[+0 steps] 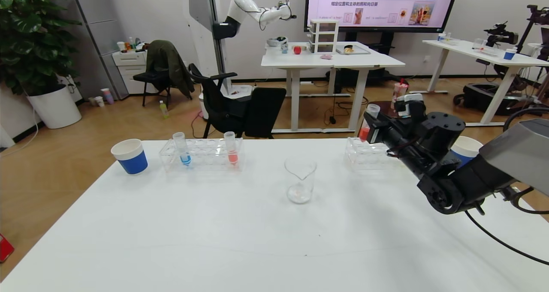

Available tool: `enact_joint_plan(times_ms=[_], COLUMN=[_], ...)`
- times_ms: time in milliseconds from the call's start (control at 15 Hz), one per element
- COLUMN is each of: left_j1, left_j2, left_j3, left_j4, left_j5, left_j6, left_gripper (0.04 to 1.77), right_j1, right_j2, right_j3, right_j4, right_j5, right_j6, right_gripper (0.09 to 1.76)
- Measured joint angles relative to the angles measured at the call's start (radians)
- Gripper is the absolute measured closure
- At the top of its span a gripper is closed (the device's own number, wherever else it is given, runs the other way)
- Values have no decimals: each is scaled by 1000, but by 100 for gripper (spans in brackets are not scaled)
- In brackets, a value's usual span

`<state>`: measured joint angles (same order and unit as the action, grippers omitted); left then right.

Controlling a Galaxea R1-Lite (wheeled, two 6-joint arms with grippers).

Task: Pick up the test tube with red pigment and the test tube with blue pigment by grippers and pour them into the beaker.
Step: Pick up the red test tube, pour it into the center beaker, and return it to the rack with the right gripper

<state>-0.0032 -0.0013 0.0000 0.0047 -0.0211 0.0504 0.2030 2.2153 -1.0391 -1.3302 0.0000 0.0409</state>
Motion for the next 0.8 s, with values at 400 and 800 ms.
enact_joint_plan(times_ms=[400,800], left_j1=[0,0], left_j2=[0,0], left_j3=[0,0], left_j4=[0,0], left_j5=[0,0], left_j6=[0,1], left_gripper=[6,6], right_j1=[40,51], right_j2=[-75,-85], right_j3=[28,96], right_j4=[-7,-106], right_j5=[204,539], right_j6=[-103,-453], right_gripper=[136,136])
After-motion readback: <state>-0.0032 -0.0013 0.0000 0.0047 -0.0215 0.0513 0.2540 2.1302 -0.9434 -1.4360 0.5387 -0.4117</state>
